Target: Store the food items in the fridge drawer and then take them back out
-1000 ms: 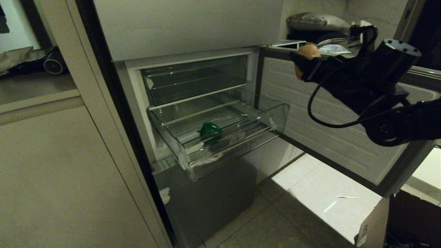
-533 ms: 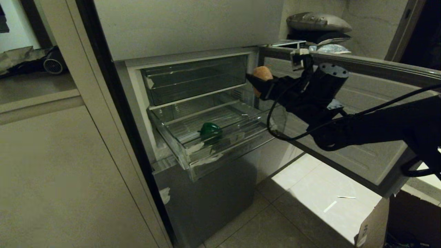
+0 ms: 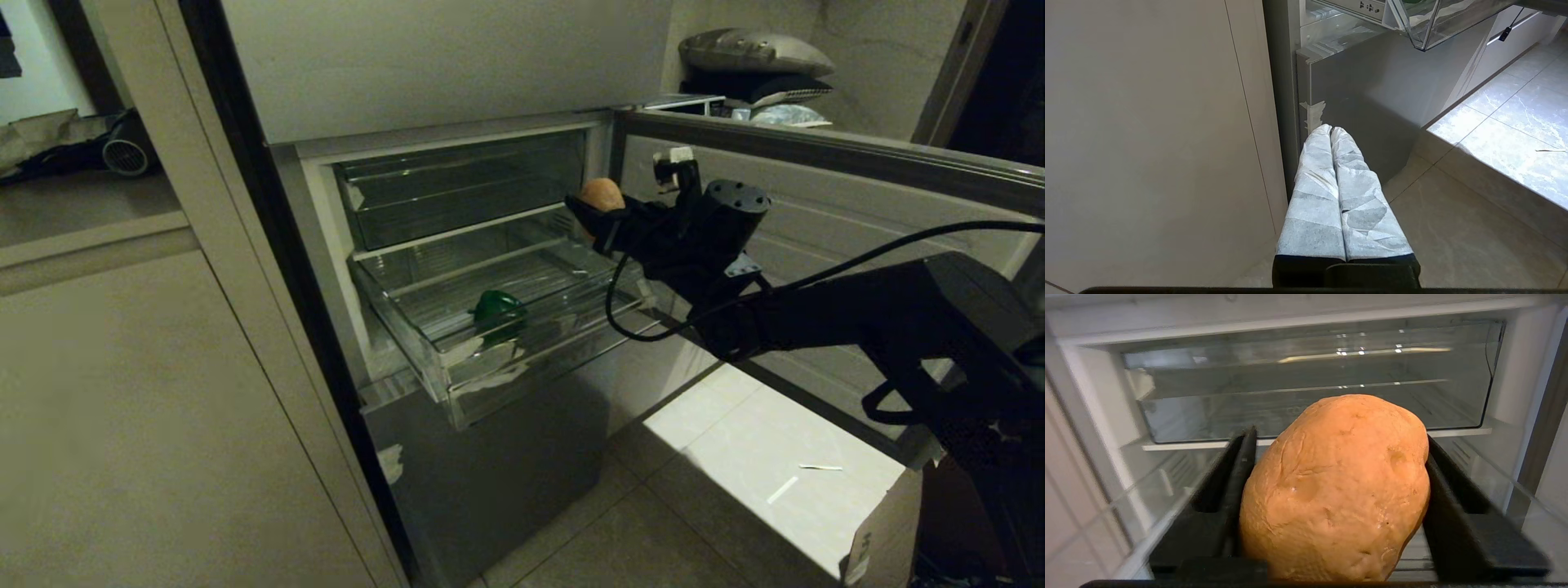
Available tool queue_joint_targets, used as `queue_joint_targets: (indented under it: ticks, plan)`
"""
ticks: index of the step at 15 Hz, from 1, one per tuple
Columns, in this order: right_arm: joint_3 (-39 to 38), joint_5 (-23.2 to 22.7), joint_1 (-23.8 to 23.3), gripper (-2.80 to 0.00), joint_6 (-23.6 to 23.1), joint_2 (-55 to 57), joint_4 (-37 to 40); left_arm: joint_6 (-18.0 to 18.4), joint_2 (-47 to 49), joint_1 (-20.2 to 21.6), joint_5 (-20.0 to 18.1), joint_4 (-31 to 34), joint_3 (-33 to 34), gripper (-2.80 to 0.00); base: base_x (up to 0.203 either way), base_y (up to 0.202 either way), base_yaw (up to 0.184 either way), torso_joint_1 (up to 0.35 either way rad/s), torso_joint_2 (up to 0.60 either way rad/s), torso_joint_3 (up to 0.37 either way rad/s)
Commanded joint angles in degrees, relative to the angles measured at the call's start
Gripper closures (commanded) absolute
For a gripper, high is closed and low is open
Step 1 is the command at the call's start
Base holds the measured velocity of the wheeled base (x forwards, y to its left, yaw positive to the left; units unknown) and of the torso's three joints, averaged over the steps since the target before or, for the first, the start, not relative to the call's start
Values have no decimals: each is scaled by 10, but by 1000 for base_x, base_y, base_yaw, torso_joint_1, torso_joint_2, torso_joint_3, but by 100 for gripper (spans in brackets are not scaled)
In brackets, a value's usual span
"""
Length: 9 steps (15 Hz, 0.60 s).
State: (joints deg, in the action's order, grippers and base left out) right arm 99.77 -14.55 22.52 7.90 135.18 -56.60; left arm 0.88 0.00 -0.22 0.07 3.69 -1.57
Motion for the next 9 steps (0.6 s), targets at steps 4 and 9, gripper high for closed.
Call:
queue_joint_targets:
  ticks: [4, 9]
  plan:
    - [88, 0, -2, -280, 0, 57, 24, 0, 1, 0, 0, 0, 0, 0, 0, 0, 0, 0, 0, 0]
    - [89, 10, -2, -280, 2, 54, 42, 0, 1, 0, 0, 0, 0, 0, 0, 0, 0, 0, 0, 0]
